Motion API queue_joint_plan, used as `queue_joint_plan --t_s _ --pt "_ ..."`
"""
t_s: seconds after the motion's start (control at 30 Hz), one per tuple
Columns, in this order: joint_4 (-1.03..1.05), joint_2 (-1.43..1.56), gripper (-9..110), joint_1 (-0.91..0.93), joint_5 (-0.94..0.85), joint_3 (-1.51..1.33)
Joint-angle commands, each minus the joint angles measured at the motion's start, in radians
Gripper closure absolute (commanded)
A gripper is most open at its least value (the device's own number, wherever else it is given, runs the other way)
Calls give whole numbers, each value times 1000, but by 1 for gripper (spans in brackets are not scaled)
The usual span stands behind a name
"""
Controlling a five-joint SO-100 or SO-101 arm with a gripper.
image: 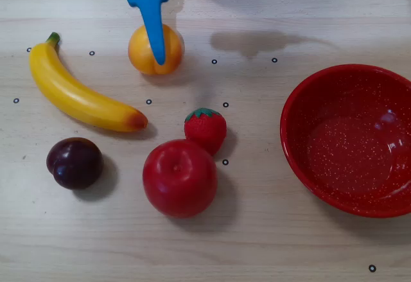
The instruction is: Put the peach in the red bowl.
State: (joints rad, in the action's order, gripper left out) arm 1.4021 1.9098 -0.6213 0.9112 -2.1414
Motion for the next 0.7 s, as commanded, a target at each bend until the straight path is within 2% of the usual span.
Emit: queue_joint_plan --t_s 0.0,0.67 --pt "-34 8 43 11 -34 25" --pt "-201 -107 44 21 -26 -41"
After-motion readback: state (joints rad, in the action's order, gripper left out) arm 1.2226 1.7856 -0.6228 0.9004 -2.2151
